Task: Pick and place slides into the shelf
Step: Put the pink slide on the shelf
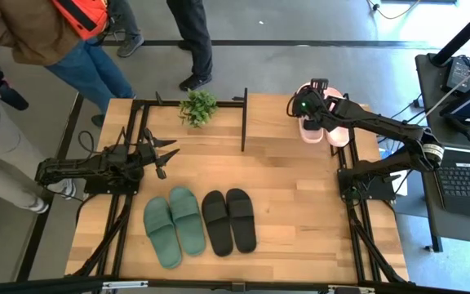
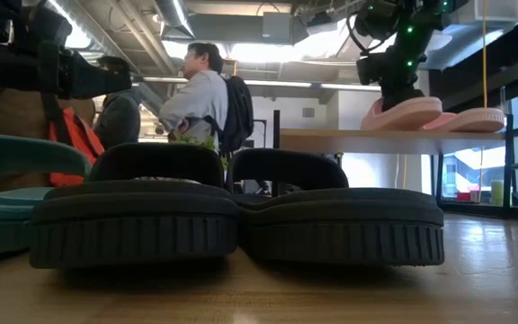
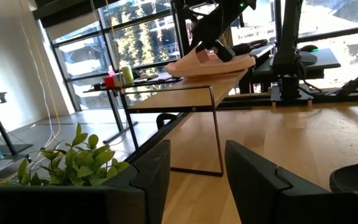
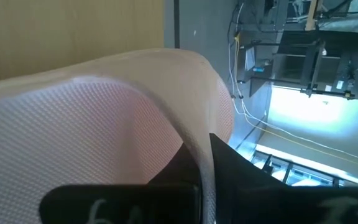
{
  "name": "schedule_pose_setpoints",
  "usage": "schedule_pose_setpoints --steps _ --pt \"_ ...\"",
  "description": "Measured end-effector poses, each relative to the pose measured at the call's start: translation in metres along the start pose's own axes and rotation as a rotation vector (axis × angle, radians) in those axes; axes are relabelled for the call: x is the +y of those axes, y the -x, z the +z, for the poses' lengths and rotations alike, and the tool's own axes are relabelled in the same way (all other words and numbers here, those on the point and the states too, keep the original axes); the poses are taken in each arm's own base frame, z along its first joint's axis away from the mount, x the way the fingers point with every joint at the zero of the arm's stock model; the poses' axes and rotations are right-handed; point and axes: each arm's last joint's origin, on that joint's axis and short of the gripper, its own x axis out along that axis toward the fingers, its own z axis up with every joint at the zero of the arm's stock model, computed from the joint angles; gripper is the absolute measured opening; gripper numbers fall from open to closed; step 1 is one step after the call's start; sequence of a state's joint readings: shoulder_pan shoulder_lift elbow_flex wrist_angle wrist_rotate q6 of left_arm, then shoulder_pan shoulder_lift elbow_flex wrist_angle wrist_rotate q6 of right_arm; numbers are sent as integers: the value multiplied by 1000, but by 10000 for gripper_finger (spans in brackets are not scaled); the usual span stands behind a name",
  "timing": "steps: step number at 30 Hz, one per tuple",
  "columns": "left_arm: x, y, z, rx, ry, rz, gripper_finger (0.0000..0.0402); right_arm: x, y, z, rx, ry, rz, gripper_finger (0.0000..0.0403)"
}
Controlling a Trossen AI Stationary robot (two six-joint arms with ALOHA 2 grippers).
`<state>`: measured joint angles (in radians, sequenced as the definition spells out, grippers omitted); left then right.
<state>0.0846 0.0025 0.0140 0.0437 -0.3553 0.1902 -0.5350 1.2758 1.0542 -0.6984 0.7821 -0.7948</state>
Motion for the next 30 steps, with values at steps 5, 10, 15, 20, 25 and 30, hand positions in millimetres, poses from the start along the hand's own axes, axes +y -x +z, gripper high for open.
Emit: schedule_pose_setpoints --steps 5,10,15,20,25,30 --pt "0 0 0 0 0 0 145 1 0 0 -9 6 18 11" --pt "0 0 0 0 0 0 145 1 0 -1 -5 2 17 11" --pt "0 0 0 0 4 0 145 0 -4 -3 9 -11 15 11" --pt "0 0 0 0 4 0 145 15 -13 -5 24 17 28 11" --pt "0 0 0 0 3 0 145 21 -17 -6 18 12 15 11" --pt "0 0 0 0 3 0 145 18 -16 -4 11 14 13 15"
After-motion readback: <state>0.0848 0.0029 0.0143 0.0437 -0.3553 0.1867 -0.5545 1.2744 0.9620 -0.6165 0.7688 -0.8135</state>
